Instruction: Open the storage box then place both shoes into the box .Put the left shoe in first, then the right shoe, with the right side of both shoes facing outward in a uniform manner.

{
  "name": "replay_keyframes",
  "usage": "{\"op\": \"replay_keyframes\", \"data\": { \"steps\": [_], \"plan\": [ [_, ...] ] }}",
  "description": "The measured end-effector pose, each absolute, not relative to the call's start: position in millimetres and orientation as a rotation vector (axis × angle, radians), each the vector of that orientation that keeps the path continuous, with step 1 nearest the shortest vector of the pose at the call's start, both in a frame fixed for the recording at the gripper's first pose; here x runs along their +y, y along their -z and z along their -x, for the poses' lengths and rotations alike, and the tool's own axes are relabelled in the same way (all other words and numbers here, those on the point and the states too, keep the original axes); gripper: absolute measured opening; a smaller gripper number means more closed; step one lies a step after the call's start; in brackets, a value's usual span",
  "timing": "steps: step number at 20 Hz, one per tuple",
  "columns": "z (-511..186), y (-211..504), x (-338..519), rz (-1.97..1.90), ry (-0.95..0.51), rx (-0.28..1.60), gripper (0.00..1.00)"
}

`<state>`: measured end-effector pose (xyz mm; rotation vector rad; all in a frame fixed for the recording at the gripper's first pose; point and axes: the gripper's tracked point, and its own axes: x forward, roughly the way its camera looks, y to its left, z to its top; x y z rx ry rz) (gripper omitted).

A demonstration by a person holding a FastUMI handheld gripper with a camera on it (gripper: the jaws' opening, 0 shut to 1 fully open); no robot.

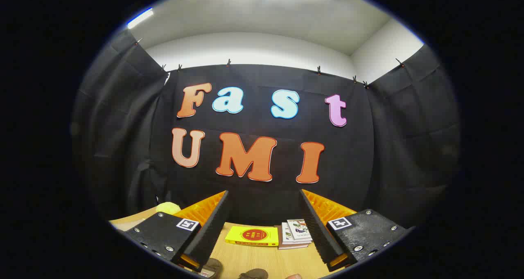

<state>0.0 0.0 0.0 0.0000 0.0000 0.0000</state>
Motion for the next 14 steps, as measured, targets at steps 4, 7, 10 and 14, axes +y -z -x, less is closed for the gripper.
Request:
{"op": "replay_keyframes", "data": {
  "steps": [4,7,10,14],
  "plan": [
    [-3.5,4.2,1.2,-0.017,-0.014,0.007,0.99],
    [-6.3,10.9,2.8,-0.024,-0.028,0.026,0.99],
    [-6.6,14.9,3.1,-0.033,-0.035,0.022,0.99],
    [-6.0,24.8,2.8,-0.066,-0.047,0.040,0.99]
  ]
}}
